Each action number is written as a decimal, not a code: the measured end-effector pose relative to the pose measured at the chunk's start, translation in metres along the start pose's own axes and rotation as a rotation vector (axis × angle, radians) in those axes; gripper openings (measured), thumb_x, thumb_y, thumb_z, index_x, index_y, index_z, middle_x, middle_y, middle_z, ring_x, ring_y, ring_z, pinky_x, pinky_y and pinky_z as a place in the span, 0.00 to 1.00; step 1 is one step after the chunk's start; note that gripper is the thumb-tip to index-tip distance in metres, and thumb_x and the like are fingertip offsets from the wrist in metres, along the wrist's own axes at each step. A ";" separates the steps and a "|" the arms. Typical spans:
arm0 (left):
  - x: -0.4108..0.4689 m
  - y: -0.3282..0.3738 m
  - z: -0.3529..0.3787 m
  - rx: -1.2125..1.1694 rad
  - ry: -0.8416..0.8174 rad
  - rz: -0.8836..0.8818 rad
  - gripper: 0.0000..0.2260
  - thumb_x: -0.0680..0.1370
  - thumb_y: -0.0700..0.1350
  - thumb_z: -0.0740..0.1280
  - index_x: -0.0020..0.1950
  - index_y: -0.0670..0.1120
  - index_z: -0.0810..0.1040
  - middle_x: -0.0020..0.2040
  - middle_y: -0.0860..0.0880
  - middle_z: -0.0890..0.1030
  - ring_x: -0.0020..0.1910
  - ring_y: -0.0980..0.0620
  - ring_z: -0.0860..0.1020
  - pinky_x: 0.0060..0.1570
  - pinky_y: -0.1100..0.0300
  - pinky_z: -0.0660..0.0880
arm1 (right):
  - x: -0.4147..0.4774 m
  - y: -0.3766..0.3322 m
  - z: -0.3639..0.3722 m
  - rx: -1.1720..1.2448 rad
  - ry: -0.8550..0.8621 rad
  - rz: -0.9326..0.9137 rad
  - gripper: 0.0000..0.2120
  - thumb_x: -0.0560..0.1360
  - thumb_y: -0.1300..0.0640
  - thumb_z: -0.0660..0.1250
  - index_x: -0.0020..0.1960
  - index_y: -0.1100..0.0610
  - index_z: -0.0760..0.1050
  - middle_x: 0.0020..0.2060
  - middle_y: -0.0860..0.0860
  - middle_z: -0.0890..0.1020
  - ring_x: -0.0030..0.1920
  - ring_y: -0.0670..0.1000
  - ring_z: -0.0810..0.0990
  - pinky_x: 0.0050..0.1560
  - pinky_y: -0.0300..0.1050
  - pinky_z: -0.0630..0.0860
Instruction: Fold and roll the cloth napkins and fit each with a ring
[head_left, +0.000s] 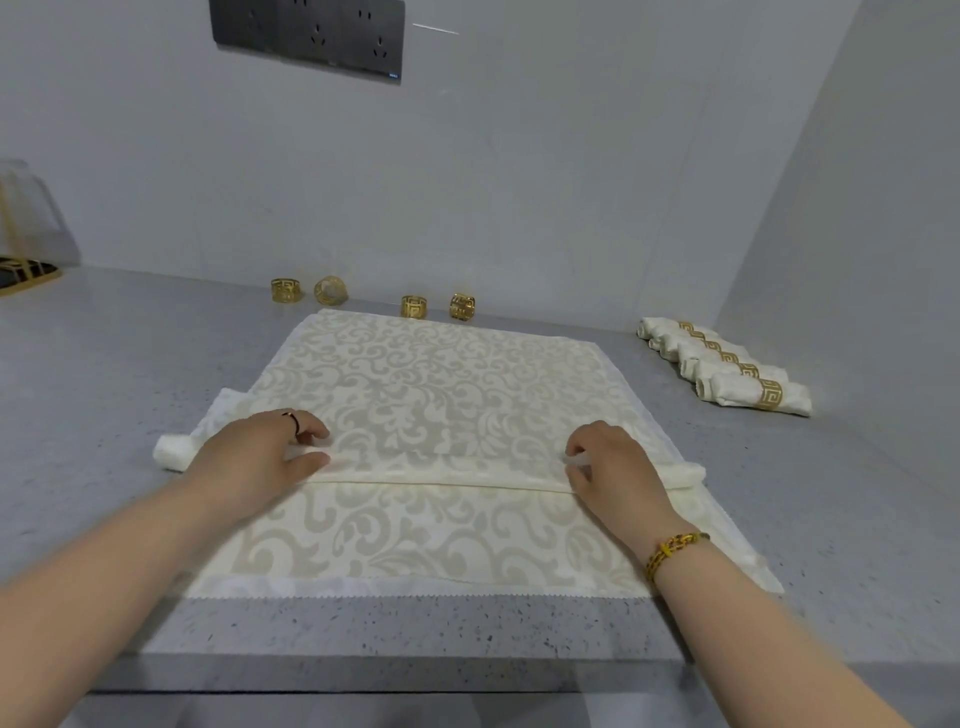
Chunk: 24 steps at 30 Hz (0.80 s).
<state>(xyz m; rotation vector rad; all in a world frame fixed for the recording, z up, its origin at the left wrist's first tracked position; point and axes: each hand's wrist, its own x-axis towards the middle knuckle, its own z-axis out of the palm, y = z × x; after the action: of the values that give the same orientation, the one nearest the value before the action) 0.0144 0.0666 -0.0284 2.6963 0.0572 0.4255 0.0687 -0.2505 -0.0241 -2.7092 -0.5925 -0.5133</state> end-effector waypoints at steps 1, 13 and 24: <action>0.000 0.001 0.002 0.035 0.046 0.029 0.10 0.76 0.46 0.65 0.56 0.47 0.76 0.50 0.55 0.76 0.54 0.52 0.74 0.47 0.65 0.63 | 0.000 0.000 0.004 -0.019 0.006 -0.029 0.05 0.70 0.70 0.63 0.43 0.65 0.76 0.40 0.57 0.77 0.43 0.59 0.75 0.42 0.43 0.63; -0.008 0.001 -0.003 0.199 0.022 0.245 0.15 0.78 0.54 0.57 0.54 0.50 0.79 0.53 0.56 0.80 0.53 0.55 0.75 0.49 0.64 0.67 | -0.012 0.007 -0.011 0.043 -0.137 0.000 0.12 0.77 0.61 0.59 0.58 0.58 0.75 0.57 0.50 0.78 0.59 0.49 0.73 0.52 0.31 0.63; -0.018 0.003 -0.008 -0.008 -0.022 0.118 0.12 0.78 0.48 0.60 0.61 0.53 0.73 0.54 0.59 0.76 0.56 0.53 0.76 0.49 0.63 0.68 | -0.009 0.008 -0.017 0.257 -0.199 0.093 0.11 0.77 0.62 0.58 0.57 0.58 0.74 0.47 0.46 0.75 0.48 0.44 0.71 0.41 0.27 0.66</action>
<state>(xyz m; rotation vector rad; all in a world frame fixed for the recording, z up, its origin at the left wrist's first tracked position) -0.0052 0.0647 -0.0253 2.7049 -0.1101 0.4305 0.0598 -0.2671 -0.0147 -2.5420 -0.5379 -0.1331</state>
